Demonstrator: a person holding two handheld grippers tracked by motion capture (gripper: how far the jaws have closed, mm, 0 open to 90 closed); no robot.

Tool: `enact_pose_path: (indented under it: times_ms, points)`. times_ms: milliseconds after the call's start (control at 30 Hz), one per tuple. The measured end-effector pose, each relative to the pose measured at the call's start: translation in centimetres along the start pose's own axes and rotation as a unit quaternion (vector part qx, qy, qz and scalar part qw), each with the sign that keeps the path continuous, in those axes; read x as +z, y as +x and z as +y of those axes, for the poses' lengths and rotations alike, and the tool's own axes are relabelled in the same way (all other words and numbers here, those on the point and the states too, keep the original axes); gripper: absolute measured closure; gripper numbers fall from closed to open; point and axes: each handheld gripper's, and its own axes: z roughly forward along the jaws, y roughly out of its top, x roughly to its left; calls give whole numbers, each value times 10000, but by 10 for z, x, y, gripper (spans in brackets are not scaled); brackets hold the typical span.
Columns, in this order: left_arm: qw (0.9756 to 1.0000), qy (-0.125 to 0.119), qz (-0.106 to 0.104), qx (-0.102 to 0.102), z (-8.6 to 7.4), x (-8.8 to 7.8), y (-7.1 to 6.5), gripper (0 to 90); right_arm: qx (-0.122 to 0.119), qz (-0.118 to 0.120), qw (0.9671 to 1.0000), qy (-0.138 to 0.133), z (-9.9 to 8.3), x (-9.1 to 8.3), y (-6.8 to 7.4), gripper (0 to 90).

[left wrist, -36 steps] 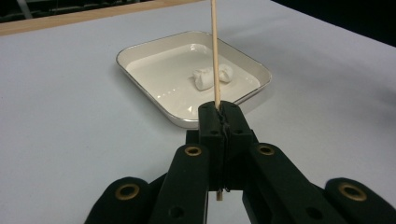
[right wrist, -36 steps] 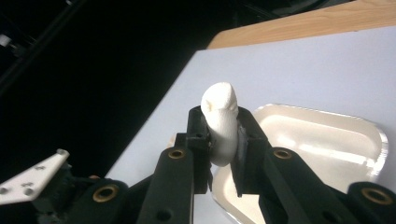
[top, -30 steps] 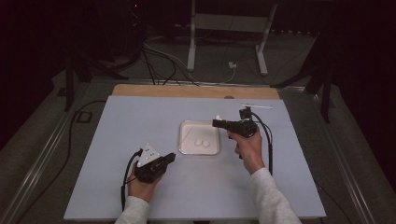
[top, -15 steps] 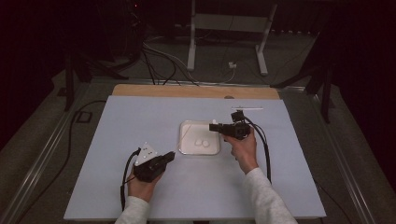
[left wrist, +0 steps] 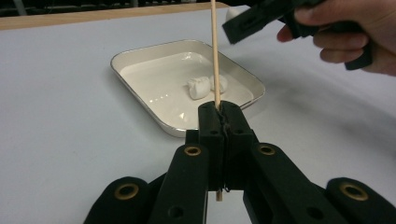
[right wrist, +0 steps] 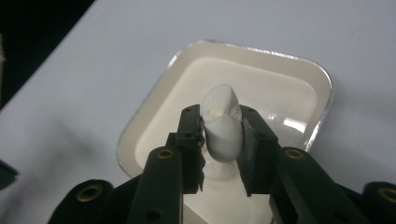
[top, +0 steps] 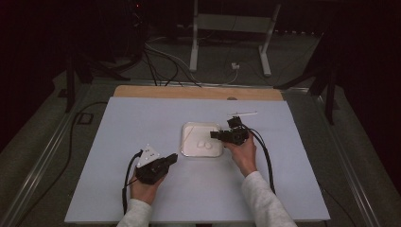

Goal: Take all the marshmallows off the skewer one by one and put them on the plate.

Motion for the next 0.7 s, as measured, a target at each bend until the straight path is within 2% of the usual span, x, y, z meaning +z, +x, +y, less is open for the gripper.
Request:
enact_pose_path:
  times_ms: [100,200,300,400,533,700]
  points:
    - [10000,-7,-9,-21,0,0,0,900,24,-111,9999,96,-3,6,-2,602]
    - [10000,3,2,-40,0,1,0,900,22,-149,9997,215,-4,10,-2,453]
    - [10000,9,13,-91,0,4,-1,900,1,-109,9996,273,-5,12,0,381]
    - [9999,-6,10,-158,1,6,-2,900,-30,-35,9999,125,-6,9,3,278]
    - [9997,-36,33,-241,5,8,-2,900,-238,-57,9997,-54,-8,0,11,146]
    - [9996,-93,82,-248,14,12,-5,900,-385,-50,9989,-267,-9,-9,18,48]
